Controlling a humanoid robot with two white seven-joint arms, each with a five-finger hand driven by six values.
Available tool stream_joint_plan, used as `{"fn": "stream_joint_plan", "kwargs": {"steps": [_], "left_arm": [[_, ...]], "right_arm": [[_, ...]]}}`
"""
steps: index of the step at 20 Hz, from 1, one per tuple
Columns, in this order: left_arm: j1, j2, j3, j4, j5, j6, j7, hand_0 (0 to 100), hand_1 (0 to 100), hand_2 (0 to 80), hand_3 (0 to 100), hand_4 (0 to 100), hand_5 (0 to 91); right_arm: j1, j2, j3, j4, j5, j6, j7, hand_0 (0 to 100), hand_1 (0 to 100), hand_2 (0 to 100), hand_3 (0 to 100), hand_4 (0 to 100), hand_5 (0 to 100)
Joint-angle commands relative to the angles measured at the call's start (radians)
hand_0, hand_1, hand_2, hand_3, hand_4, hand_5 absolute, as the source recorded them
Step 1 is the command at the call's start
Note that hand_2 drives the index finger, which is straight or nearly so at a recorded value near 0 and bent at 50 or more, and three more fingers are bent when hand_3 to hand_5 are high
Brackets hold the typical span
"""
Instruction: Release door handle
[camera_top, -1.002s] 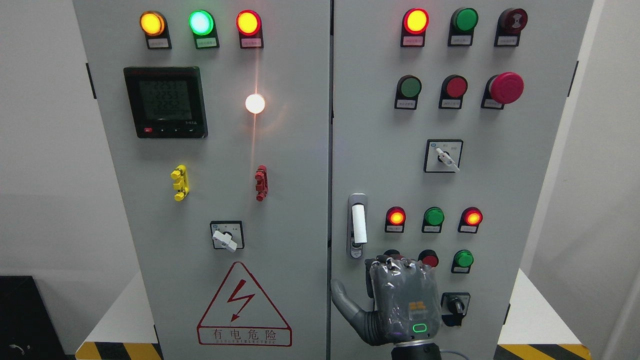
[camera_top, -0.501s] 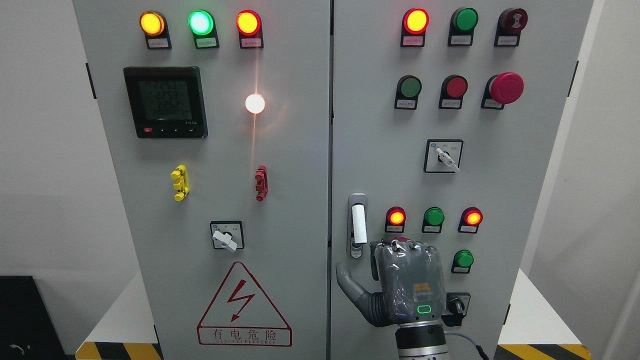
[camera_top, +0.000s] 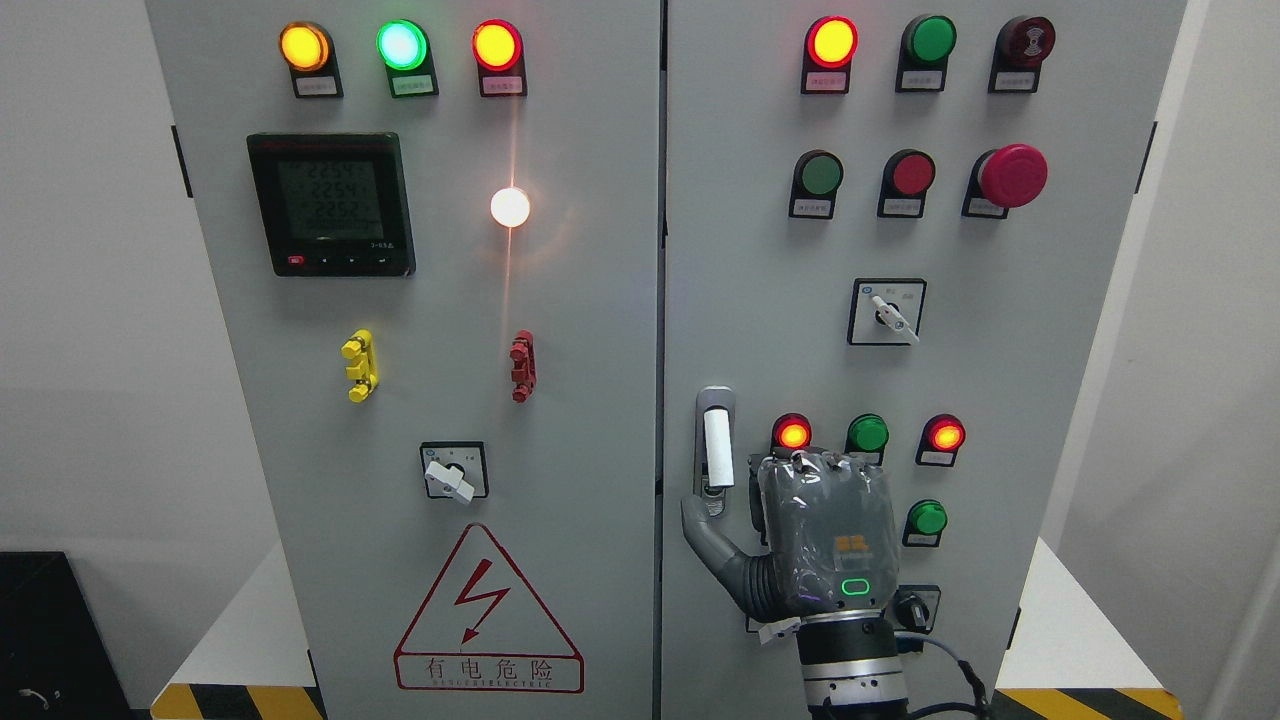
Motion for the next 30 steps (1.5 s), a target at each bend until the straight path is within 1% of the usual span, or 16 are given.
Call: {"fn": "stream_joint_plan", "kwargs": {"steps": [1, 11, 30], "left_arm": [[0.009, 0.000, 0.000, 0.000, 0.000, -0.001, 0.000, 12, 56, 0.0, 0, 0, 0.0], [0.008, 0.000, 0.000, 0.000, 0.000, 0.001, 0.000, 12, 56, 0.0, 0, 0, 0.0], [0.008, 0.000, 0.000, 0.000, 0.000, -0.001, 0.000, 12, 56, 0.0, 0, 0, 0.0]], "right_arm": [[-0.021, 0.003, -0.011, 0.027, -0.002, 0.002, 0.003, 25, 37, 95, 100, 99, 100], [-0.024, 0.003, -0.011, 0.037, -0.003, 0.002, 0.003, 25, 36, 95, 100, 99, 100], [-0.033, 0.005, -0.013, 0.050, -0.005, 0.005, 0.001, 32, 34, 94, 100, 98, 100]]}}
